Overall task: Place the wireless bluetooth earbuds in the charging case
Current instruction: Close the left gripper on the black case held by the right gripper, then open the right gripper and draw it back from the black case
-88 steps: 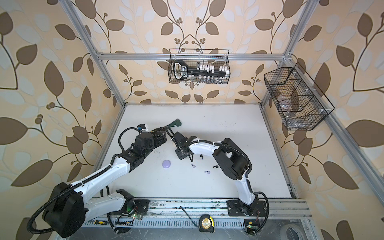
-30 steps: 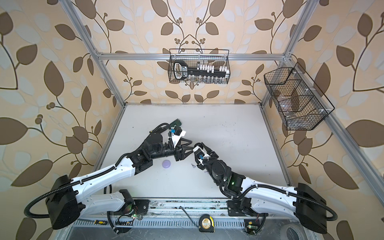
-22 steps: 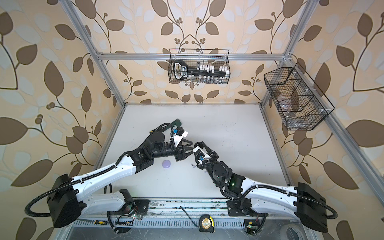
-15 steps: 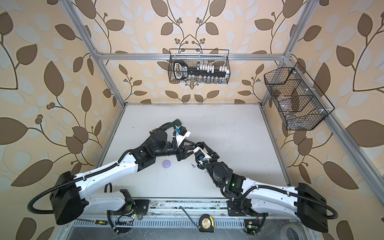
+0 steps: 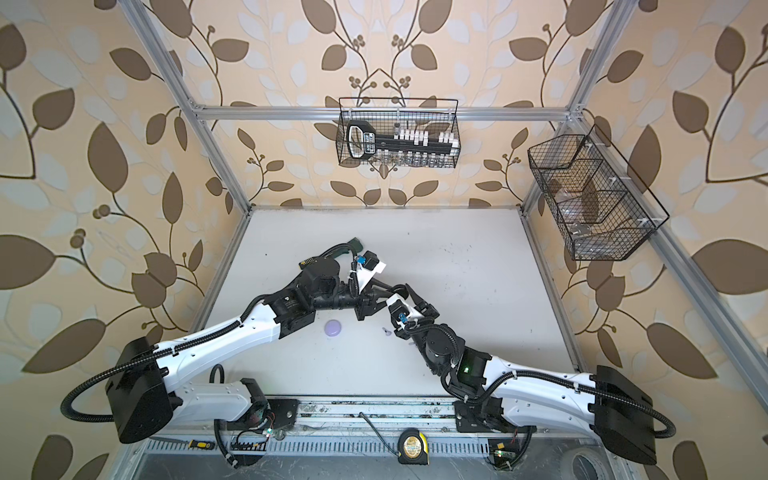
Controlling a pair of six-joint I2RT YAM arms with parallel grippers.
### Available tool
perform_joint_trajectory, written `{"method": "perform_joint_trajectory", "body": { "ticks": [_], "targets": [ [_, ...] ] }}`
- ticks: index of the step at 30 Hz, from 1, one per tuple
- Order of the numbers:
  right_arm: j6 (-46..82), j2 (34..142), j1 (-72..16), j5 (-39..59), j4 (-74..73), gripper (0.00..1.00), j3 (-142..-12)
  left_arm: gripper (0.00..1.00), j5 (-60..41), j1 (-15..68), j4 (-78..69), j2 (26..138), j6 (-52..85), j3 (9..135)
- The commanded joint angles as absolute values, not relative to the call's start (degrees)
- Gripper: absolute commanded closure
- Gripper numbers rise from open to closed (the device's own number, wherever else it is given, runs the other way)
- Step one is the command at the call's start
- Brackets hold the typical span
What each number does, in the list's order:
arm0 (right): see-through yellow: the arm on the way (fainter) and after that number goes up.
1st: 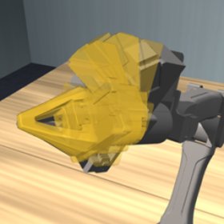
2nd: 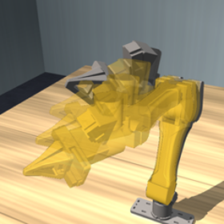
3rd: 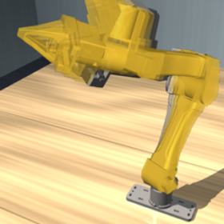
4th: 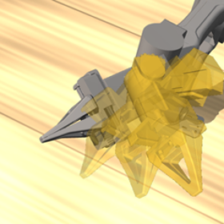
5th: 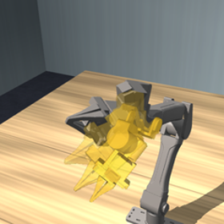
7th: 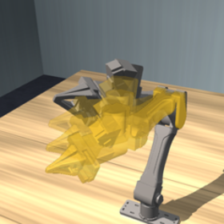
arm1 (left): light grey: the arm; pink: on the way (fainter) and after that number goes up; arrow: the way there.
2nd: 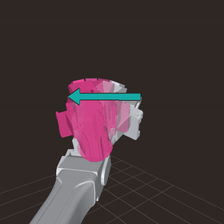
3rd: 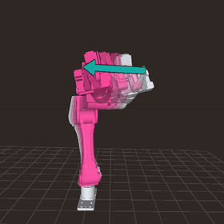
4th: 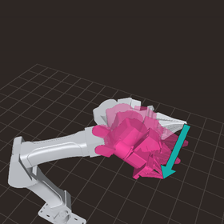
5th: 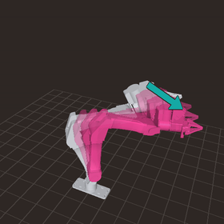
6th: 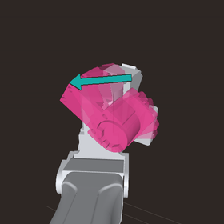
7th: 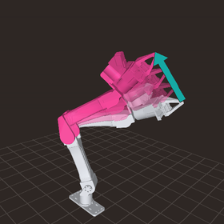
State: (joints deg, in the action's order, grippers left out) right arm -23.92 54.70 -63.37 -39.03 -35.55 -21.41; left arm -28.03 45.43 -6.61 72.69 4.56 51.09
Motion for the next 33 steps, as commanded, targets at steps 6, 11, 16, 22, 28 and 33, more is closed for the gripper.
{"method": "perform_joint_trajectory", "body": {
  "ticks": [6, 11, 16, 22, 28, 33],
  "targets": [
    [-24.59, 53.34, -63.81, -39.57, -38.32, 0.75, -21.16, 0.75, -30.91, 46.47, -4.72, 73.7, 2.9, 53.76],
    [-24.48, 53.11, -63.81, -39.72, -38.49, 0.75, -21.02, 0.73, -31.81, 46.49, -4.49, 74.08, 2.9, 54.08],
    [-24.43, 53.07, -63.81, -39.55, -38.54, 0.75, -21.01, 0.68, -32.23, 46.49, -4.05, 74.57, 2.79, 54.46],
    [-24.3, 52.76, -63.73, -39.81, -38.78, 0.74, -20.83, 0.76, -32.62, 46.58, -3.6, 75.03, 2.64, 54.9],
    [-23.32, 52.47, -63.39, -39.08, -37.85, 0.71, -21.12, 1.0, -32.79, 46.58, -3.82, 75.3, 2.64, 54.98],
    [-18.06, 51.51, -62.04, -33.59, -30.12, 0.52, -23.57, 1.0, -30.13, 46.58, -7.48, 73.52, 3.15, 52.44]
  ]
}}
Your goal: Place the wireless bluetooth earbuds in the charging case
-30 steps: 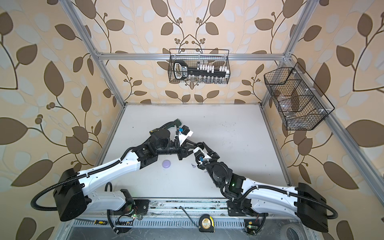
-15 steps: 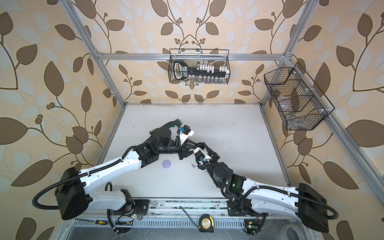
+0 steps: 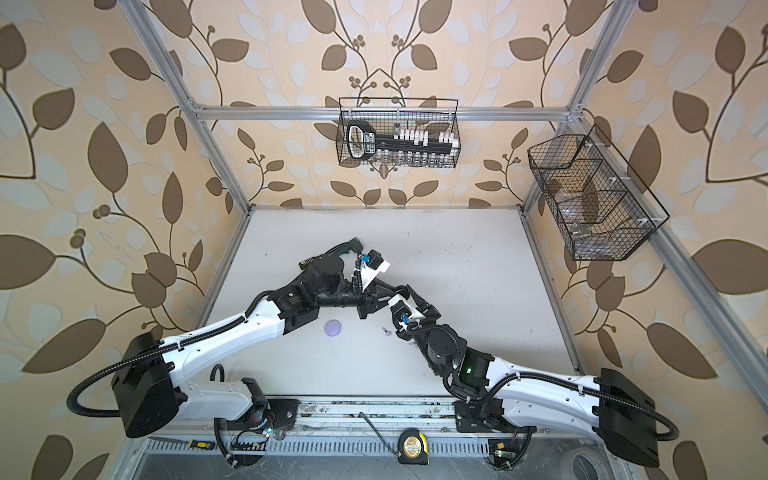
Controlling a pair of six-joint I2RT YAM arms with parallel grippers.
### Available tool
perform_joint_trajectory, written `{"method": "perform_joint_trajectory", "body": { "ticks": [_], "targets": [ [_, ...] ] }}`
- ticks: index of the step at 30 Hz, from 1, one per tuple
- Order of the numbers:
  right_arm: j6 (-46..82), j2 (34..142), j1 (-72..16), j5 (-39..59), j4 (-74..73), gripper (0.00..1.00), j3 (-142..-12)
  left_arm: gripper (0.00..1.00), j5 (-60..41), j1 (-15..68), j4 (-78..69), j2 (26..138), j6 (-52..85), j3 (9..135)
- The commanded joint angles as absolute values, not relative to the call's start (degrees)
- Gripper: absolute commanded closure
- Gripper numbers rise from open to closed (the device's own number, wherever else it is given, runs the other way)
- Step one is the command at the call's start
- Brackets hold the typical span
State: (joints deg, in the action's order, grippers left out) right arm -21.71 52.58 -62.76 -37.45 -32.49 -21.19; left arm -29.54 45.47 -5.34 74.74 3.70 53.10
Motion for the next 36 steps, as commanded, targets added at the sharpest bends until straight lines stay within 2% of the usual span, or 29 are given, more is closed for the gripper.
{"method": "perform_joint_trajectory", "body": {
  "ticks": [1, 4, 6, 10, 15, 17, 22, 27, 36],
  "targets": [
    [-17.2, 51.21, -61.58, -31.83, -28.9, 0.49, -23.86, 1.0, -28.18, 46.63, -8.7, 72.53, 3.32, 51.23],
    [-14.03, 49.43, -60.52, -25.41, -26.03, 0.37, -24.43, 1.0, -20.37, 46.58, -13.22, 68.69, 3.38, 46.92],
    [-10.61, 48.16, -59.88, -20.22, -22.21, 0.35, -25.66, 1.0, -15.27, 46.55, -17.77, 65.84, 2.99, 42.88],
    [-6.08, 45.58, -60.49, -12.32, -18.17, 0.25, -26.1, 1.0, -15.03, 46.59, -28.88, 61.85, -3.32, 34.44],
    [-4.66, 44.29, -61.72, -12.03, -21.33, 0.25, -23.74, 1.0, -12.28, 46.58, -46.35, 61.7, -9.21, 23.45],
    [-4.04, 45.61, -61.39, -11.88, -21.55, 0.26, -24.36, 1.0, -14.46, 46.58, -49.76, 62.62, -9.86, 22.16],
    [-3.58, 49.3, -60.94, -10.82, -20.65, 0.3, -26.02, 1.0, -23.32, 46.58, -47.83, 63.88, -11.43, 23.82],
    [-2.78, 47.86, -59.83, -12.86, -20.36, 0.32, -25.04, 1.0, -24.58, 46.58, -48.87, 63.82, -11.51, 23.2],
    [-1.32, 46.96, -56.56, -10.28, -20.47, 0.37, -24.21, 1.0, -30.1, 46.58, -49.13, 63.19, -11.52, 23.31]
  ]
}}
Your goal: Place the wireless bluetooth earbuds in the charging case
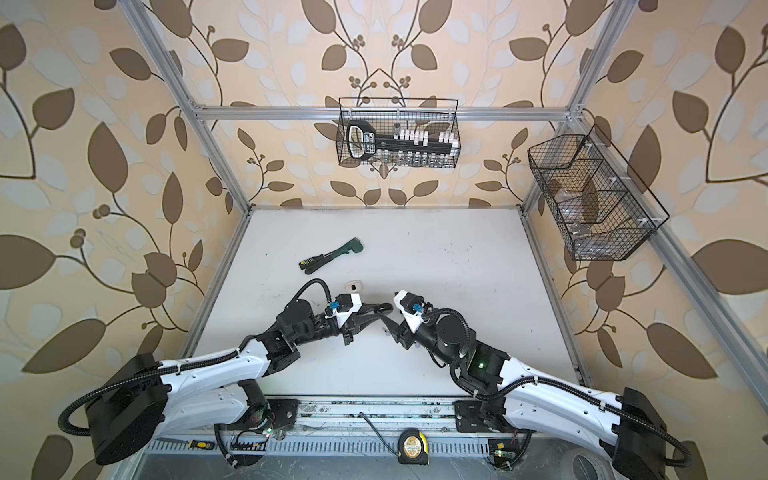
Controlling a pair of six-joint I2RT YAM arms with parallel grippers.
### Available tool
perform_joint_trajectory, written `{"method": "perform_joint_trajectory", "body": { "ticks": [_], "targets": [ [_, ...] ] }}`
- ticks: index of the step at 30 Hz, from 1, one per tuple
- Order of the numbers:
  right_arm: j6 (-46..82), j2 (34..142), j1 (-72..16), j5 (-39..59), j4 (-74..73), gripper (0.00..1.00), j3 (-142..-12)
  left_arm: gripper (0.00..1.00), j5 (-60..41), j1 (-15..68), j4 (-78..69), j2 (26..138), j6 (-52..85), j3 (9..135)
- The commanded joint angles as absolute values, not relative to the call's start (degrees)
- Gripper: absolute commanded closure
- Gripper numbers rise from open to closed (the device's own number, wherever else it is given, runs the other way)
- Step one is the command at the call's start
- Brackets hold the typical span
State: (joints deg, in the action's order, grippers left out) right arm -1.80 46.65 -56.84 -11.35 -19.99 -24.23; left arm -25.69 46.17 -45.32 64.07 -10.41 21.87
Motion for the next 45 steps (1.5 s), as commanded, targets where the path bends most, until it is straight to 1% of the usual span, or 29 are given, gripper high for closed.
{"method": "perform_joint_trajectory", "body": {
  "ticks": [1, 12, 22, 29, 34, 40, 45],
  "targets": [
    [-1.36, 47.11, -56.59, -10.29, -20.5, 0.37, -24.32, 1.0, -30.78, 46.58, -48.82, 63.11, -11.63, 23.46],
    [-0.77, 46.58, -54.8, -12.66, -19.44, 0.4, -24.45, 1.0, -34.44, 46.58, -48.65, 62.58, -12.04, 23.65],
    [1.67, 47.1, -51.0, -10.43, -18.81, 0.41, -24.79, 1.0, -36.47, 46.58, -48.34, 62.49, -12.18, 23.82],
    [2.3, 48.58, -50.63, -9.0, -18.37, 0.41, -25.56, 1.0, -36.56, 46.58, -48.89, 62.65, -11.81, 23.79],
    [2.83, 49.42, -50.63, -9.02, -17.43, 0.4, -26.66, 1.0, -34.01, 46.6, -52.69, 64.47, -9.99, 22.82],
    [3.38, 46.77, -50.63, -8.2, -17.27, 0.38, -26.13, 1.0, -33.4, 46.49, -55.35, 66.27, -8.93, 22.34],
    [3.3, 45.28, -50.58, -6.58, -17.15, 0.38, -25.76, 1.0, -33.26, 45.94, -56.82, 66.53, -7.89, 21.92]
  ]
}}
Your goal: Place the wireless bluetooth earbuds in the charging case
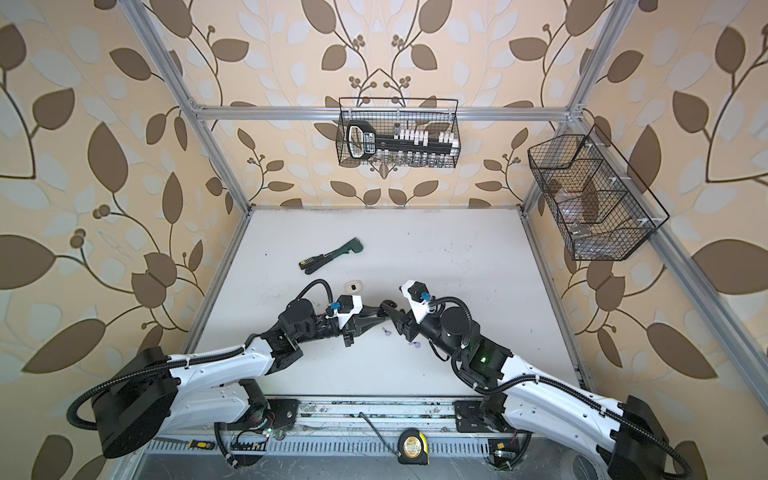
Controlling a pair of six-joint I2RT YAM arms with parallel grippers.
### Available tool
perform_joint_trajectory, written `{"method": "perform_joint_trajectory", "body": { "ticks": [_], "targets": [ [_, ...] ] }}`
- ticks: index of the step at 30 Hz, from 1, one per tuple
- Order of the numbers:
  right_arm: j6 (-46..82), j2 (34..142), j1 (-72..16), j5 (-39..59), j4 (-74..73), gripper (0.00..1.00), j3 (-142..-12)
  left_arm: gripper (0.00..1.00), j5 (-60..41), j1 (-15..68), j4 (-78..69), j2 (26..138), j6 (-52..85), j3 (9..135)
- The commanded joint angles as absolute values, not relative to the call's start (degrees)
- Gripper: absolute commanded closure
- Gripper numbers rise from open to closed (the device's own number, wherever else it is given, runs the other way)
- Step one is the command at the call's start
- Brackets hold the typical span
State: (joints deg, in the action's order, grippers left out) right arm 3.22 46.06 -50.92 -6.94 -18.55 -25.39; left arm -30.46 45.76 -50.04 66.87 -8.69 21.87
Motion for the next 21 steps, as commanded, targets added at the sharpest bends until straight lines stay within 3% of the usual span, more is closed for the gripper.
{"method": "perform_joint_trajectory", "body": {
  "ticks": [1, 21],
  "targets": [
    [3.34, 45.21, -50.56, -5.97, -17.21, 0.38, -25.75, 1.0, -33.6, 45.67, -57.69, 66.66, -7.51, 21.73],
    [7.74, 42.2, -49.75, 12.34, -19.93, 0.41, -26.06, 1.0, -44.81, 43.95, -69.17, 67.52, -0.89, 20.3]
  ]
}}
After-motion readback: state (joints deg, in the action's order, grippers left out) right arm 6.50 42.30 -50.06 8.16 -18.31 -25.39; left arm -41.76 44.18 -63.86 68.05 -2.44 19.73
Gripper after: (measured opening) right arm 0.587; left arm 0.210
